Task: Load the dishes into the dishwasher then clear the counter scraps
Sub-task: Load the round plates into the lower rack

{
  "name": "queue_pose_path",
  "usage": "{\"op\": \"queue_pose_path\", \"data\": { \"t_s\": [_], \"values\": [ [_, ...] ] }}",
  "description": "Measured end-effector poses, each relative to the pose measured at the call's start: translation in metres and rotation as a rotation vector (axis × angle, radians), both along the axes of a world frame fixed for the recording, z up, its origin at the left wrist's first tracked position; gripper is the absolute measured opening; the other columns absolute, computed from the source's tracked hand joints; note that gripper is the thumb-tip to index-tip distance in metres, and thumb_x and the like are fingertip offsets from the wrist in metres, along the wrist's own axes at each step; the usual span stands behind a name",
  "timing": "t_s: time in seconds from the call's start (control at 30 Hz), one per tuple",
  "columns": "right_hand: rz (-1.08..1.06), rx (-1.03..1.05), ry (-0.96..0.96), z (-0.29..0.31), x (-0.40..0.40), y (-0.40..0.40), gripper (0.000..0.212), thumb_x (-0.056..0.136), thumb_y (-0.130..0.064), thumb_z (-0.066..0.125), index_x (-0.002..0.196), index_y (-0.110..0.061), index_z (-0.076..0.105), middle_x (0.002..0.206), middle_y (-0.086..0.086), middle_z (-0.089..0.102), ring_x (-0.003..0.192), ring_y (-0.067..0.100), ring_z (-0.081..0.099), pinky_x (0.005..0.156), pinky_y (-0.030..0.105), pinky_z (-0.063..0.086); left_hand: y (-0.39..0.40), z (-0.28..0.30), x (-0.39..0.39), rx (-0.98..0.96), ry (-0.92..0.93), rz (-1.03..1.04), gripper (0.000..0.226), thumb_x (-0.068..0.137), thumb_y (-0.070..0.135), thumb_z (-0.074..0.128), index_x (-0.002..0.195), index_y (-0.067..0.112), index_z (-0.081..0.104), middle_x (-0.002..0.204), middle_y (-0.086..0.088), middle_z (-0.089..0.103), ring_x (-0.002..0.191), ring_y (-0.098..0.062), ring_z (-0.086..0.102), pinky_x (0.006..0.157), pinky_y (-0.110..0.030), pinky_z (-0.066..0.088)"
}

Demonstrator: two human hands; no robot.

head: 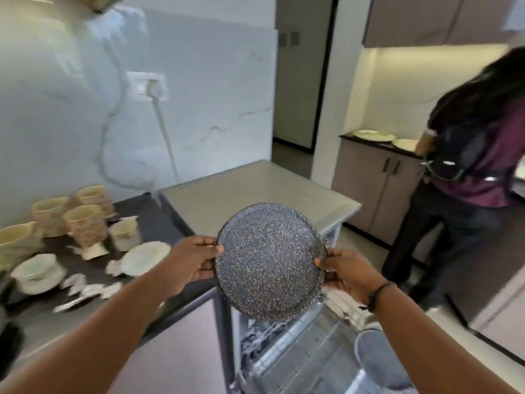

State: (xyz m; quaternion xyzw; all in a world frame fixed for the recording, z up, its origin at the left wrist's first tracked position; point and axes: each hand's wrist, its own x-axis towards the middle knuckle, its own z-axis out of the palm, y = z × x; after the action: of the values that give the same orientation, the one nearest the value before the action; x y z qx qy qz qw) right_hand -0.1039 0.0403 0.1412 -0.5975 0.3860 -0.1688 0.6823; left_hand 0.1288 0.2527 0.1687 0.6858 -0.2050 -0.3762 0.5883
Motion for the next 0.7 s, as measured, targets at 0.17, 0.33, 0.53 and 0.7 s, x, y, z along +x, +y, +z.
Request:
{"op": "queue_pose_path", "data": {
  "t_s": [0.17, 0.33, 0.53, 0.7],
  "values": [
    [-0.177, 0.024, 0.037, -0.015, -0.113, -0.079, 0.018, 0.089, 0.006, 0.057, 0.106, 0.004, 0.061, 0.084, 0.015, 0.064, 0.058, 0.019, 0.062, 0.060, 0.028, 0.056, -0.128, -0.035, -0.089, 0.085, -0.010, -0.108, 0.019, 0.086, 0.004, 0.067, 0.104, 0.005, 0.063, 0.074, -0.005, 0.070, 0.054, -0.013, 0.067, 0.052, -0.026, 0.055],
    [-0.368, -0.017, 0.120, -0.040, -0.191, -0.124, 0.009, 0.085, 0.010, 0.061, 0.093, 0.005, 0.062, 0.076, 0.015, 0.064, 0.049, 0.012, 0.064, 0.046, 0.021, 0.053, -0.215, -0.061, -0.142, 0.194, -0.139, -0.288, 0.033, 0.082, 0.008, 0.072, 0.112, 0.005, 0.058, 0.100, -0.014, 0.066, 0.077, -0.020, 0.067, 0.066, -0.028, 0.059],
    [-0.533, -0.125, 0.356, -0.092, -0.247, -0.157, 0.026, 0.074, 0.007, 0.072, 0.062, -0.006, 0.053, 0.061, 0.013, 0.053, 0.057, 0.020, 0.047, 0.061, 0.035, 0.043, -0.298, -0.090, -0.179, 0.218, -0.294, -0.505, 0.016, 0.081, 0.013, 0.072, 0.092, 0.011, 0.060, 0.099, -0.013, 0.068, 0.089, -0.024, 0.068, 0.069, -0.023, 0.055],
    [-0.531, -0.343, 0.695, -0.124, -0.271, -0.178, 0.035, 0.067, -0.018, 0.081, 0.054, -0.014, 0.049, 0.053, 0.003, 0.053, 0.056, 0.022, 0.044, 0.054, 0.030, 0.034, -0.352, -0.123, -0.196, 0.270, -0.339, -0.622, 0.027, 0.080, 0.017, 0.075, 0.102, 0.010, 0.062, 0.095, -0.010, 0.069, 0.083, -0.023, 0.066, 0.082, -0.043, 0.056]
  ]
}}
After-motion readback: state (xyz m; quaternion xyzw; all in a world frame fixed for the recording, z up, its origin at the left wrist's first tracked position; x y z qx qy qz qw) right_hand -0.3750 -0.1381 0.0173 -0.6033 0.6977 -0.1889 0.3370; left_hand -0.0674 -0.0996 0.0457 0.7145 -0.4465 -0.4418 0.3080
